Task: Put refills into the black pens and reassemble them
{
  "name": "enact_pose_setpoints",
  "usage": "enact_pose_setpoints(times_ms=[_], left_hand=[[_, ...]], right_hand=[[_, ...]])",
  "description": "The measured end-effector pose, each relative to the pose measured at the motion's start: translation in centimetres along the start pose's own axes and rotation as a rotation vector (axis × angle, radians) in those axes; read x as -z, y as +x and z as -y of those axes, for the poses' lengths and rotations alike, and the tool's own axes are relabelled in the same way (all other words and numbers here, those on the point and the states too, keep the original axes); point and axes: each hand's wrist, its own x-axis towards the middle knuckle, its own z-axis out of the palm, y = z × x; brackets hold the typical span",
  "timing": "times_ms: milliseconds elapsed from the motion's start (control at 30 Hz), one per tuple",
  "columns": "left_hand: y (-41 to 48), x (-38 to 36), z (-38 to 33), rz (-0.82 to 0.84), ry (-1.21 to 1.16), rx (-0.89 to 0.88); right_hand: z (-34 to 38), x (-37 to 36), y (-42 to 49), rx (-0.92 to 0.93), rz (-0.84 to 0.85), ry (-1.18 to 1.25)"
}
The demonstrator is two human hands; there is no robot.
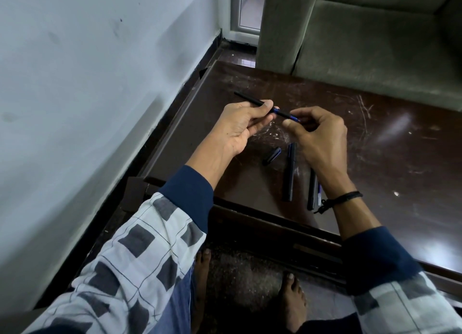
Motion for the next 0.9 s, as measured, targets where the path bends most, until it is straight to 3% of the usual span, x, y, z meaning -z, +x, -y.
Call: enact_pose_setpoints(times_ms=[900], left_hand=[[0.23, 0.10, 0.47, 0.016, 0.070, 0.009]], right_hand=[[0.09, -0.42, -0.31, -0.020, 0.026, -0.054]])
